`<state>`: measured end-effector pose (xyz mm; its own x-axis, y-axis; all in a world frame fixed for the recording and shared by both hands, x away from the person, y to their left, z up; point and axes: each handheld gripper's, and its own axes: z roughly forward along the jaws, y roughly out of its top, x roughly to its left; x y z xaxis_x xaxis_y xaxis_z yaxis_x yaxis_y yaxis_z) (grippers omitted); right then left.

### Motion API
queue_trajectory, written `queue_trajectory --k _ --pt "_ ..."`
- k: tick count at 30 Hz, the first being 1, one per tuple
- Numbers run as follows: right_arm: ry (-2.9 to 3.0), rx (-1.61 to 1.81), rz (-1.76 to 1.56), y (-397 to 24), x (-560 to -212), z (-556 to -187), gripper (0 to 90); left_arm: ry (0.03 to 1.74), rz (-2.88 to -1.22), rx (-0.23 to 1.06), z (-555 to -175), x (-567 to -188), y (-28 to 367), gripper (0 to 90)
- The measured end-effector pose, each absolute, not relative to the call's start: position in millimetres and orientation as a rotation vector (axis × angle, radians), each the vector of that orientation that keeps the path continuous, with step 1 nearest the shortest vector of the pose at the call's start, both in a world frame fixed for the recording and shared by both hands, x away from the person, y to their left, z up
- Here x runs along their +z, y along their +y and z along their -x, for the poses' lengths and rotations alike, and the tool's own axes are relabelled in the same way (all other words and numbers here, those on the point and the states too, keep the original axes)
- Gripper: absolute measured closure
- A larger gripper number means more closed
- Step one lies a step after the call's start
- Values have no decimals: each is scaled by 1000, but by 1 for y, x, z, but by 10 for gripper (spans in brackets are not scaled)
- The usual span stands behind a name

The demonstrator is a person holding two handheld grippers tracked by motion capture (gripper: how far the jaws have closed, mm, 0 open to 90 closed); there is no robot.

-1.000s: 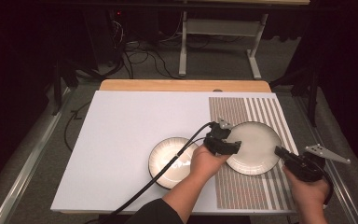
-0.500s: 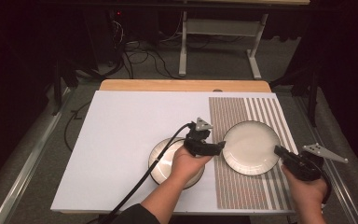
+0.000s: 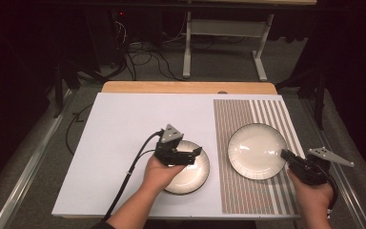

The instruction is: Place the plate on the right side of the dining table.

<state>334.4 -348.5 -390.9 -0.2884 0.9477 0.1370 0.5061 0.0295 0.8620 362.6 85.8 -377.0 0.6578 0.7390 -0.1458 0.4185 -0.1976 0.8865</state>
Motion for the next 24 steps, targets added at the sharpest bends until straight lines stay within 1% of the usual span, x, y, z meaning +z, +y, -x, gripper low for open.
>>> queue_trajectory --k 9,15,18,24 --pt "1818 1170 -1523 -349 -394 -337 857 922 -1815 488 -337 -373 150 162" --pt "1803 1130 -1559 -350 -398 -344 854 959 -1798 505 -329 -381 186 164" --pt "1799 1123 -1580 -350 -400 -350 855 986 -1764 488 -327 -387 199 165" --pt "1802 1099 -1633 -352 -405 -363 854 992 -1741 472 -328 -391 207 166"
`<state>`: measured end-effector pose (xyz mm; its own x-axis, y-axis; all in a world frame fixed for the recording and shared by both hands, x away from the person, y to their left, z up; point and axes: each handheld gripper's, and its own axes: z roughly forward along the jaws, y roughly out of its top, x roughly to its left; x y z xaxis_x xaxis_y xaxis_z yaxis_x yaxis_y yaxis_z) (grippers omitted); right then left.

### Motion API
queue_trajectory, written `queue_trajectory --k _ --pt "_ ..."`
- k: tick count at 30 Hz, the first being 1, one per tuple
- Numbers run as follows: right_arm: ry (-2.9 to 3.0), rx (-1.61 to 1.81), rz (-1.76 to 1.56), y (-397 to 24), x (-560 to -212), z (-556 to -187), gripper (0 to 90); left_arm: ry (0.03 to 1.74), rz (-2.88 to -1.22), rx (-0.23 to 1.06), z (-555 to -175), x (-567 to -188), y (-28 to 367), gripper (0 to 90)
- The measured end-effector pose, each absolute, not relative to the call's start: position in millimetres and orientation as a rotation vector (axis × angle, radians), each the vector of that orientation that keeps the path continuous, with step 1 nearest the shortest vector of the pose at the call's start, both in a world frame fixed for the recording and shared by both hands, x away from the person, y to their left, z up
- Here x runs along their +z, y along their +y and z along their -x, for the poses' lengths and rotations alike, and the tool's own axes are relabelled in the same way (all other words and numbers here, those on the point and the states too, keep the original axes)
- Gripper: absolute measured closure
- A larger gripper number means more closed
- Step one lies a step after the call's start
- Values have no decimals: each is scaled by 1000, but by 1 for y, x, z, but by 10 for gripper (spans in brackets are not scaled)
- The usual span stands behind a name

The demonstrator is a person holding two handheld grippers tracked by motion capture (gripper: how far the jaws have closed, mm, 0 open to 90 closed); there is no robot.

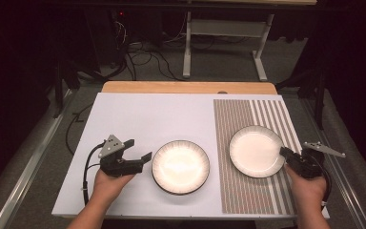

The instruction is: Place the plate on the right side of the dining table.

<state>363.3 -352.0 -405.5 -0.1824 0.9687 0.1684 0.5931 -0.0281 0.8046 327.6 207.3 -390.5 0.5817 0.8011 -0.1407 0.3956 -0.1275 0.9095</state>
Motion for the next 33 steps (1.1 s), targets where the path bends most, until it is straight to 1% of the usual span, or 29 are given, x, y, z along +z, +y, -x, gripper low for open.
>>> queue_trajectory --k 9,16,21,23,25,30,33 --pt "1817 1088 -1709 -356 -416 -379 847 992 -1732 472 -328 -392 211 167" --pt "1822 1048 -1683 -355 -419 -380 818 1006 -1719 474 -327 -395 212 165" --pt "1787 1077 -1591 -352 -408 -373 616 1001 -1711 487 -324 -394 214 163" --pt "1794 1113 -1541 -348 -402 -369 515 997 -1709 493 -323 -394 214 161" --pt "1810 1135 -1473 -341 -395 -365 434 993 -1708 496 -322 -393 214 159" --pt "1859 1227 -1276 -314 -380 -351 308 978 -1711 505 -320 -392 211 139" --pt "1893 1270 -1188 -293 -374 -345 190 963 -1715 516 -318 -390 209 115"
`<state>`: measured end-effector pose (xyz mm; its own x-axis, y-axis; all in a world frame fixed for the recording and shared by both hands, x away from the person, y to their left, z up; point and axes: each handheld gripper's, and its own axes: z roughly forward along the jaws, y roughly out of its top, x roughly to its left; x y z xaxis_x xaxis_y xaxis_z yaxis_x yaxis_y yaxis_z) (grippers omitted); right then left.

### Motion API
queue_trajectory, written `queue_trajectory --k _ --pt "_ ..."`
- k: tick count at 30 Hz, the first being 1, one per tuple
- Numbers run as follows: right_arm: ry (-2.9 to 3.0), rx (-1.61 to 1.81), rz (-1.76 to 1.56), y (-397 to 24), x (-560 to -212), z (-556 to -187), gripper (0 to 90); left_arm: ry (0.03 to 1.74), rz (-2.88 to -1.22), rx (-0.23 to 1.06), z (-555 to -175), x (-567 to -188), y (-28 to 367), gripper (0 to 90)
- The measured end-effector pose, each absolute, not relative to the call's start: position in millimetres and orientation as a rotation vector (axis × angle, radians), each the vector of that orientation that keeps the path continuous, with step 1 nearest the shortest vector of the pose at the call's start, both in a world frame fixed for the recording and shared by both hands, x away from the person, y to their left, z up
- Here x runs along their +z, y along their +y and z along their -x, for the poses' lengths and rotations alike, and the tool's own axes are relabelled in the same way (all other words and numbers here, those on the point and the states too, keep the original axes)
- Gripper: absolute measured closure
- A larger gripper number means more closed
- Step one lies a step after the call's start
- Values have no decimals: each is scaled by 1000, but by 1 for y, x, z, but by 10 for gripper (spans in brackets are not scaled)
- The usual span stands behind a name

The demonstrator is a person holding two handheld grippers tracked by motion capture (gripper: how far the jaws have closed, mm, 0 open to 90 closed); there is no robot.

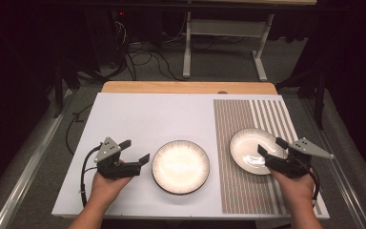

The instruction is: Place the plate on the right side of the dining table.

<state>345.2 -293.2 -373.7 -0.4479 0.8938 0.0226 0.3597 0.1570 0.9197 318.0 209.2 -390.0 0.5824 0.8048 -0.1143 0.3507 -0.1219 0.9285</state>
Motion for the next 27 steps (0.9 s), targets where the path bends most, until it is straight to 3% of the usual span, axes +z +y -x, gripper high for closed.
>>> queue_trajectory --k 8,16,27 --pt "1983 1328 -1065 -240 -369 -332 7 954 -1711 524 -315 -387 208 37" --pt "2031 1387 -990 -212 -371 -319 6 944 -1704 543 -310 -384 206 0" --pt "2014 1388 -990 -217 -371 -318 6 954 -1692 538 -310 -384 207 0"
